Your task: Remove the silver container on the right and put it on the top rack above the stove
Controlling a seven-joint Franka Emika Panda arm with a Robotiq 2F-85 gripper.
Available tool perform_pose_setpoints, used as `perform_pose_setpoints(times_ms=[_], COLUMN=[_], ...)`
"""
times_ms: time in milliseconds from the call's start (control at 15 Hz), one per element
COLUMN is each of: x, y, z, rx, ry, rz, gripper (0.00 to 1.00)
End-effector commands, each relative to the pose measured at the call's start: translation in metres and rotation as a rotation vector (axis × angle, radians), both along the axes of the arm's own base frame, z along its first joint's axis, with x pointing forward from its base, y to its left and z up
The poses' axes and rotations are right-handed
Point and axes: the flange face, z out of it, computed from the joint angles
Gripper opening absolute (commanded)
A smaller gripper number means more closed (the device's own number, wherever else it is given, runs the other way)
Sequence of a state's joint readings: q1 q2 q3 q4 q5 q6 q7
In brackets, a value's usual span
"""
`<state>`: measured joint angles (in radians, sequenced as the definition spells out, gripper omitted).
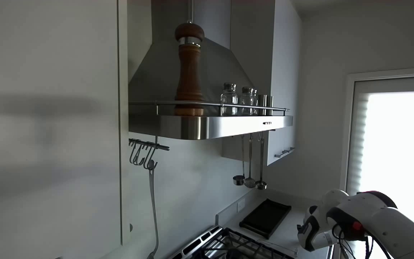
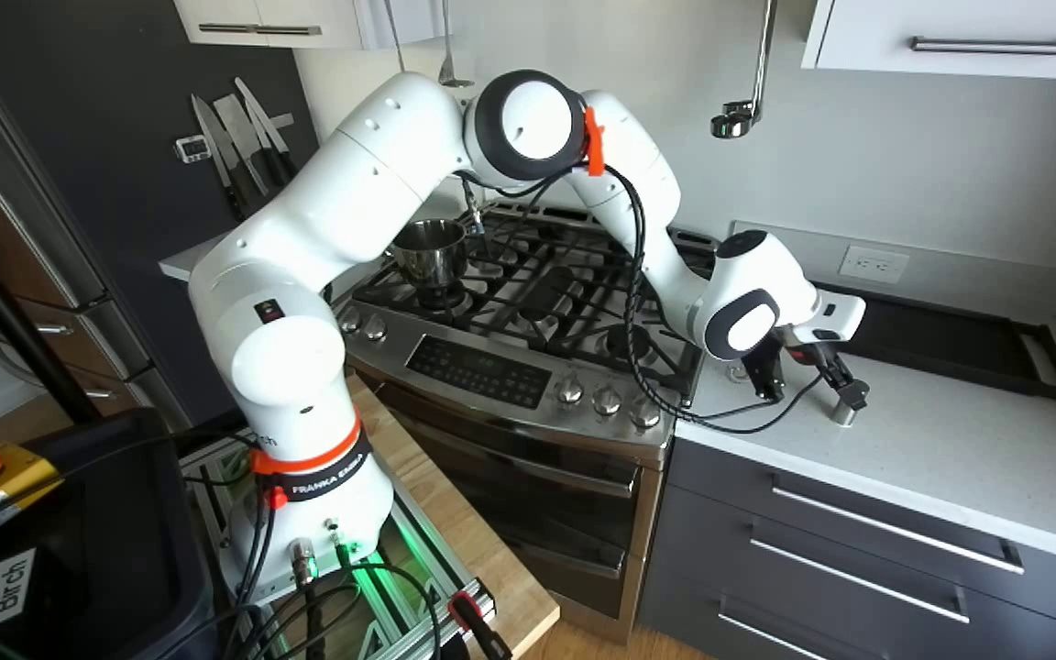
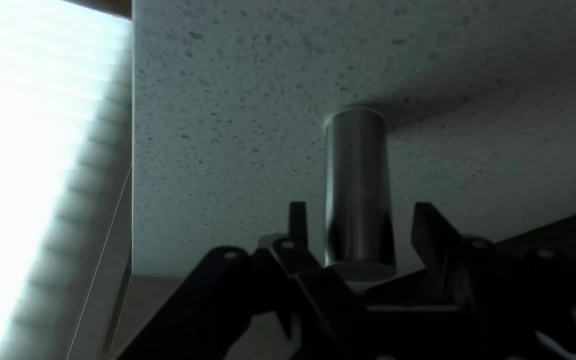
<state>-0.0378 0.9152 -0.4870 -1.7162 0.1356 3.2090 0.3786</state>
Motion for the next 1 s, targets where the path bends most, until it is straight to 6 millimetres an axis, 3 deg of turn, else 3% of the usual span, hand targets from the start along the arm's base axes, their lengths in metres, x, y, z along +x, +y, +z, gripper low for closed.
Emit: perform_pose_setpoints(times_ms=[0,67,133,267,533,733,933], x=[-0.004,-0.004,-0.004,-0.004,-0.004,-0.007,-0.012], y=[-0.004,-0.005,-0.005,-0.006,-0.006,-0.004,0.003], z=[-0.004,-0.004,-0.004,-0.003,-0.002,0.009,0.039], rx=[-0.002,-0.003,-0.008,-0.018,-0.026,-0.030,-0.053], ry=[-0.015,-0.015,-0.016,-0.021,-0.024,-0.019,-0.012], rz=[0.020,0.023,0.029,0.042,0.060,0.067,0.067], gripper=[0.86,0.73,0.52,0.45,0.12,0.11,0.11])
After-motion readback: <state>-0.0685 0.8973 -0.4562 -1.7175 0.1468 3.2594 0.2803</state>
